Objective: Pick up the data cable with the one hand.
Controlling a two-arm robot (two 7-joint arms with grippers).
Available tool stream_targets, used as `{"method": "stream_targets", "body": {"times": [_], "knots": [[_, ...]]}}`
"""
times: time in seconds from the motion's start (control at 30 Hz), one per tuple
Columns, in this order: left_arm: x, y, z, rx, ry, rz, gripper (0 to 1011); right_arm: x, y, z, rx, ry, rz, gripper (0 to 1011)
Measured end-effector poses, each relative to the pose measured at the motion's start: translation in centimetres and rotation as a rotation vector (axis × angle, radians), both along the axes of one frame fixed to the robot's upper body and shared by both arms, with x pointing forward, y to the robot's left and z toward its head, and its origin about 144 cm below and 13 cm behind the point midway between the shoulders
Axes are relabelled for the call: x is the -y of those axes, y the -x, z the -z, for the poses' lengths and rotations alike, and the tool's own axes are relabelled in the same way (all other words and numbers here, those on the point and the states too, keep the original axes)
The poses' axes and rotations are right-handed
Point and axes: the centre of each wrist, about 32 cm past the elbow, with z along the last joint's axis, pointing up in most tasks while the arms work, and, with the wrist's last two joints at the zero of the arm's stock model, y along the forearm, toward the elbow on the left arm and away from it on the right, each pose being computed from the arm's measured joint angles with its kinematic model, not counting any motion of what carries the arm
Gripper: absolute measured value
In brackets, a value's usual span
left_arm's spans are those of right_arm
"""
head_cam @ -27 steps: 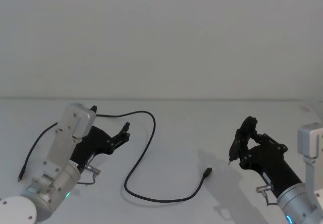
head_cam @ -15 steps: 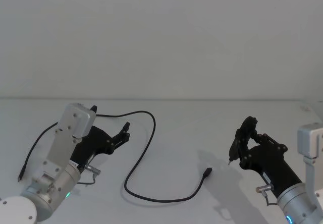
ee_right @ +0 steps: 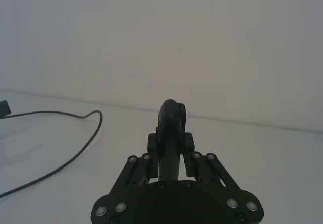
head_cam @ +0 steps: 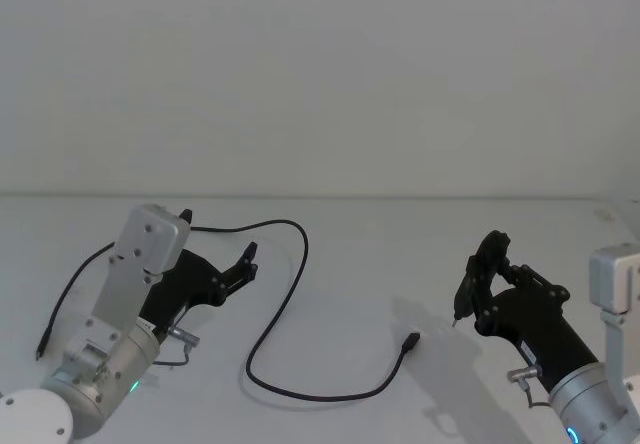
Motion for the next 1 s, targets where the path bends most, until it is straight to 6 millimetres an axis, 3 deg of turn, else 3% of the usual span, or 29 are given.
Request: {"method": "stream_targets", "body": {"times": [0.53,1.0], "knots": [[-0.03,-0.13,-0.12,-0.013,-0.010,0.025,1001,0.00,0.00,0.00,0.000,0.000,0.000,279],[-0.86,0.06,-0.96,-0.103,-0.062,0.180,1001,0.00,0.00,0.00,0.000,0.000,0.000,279]]}}
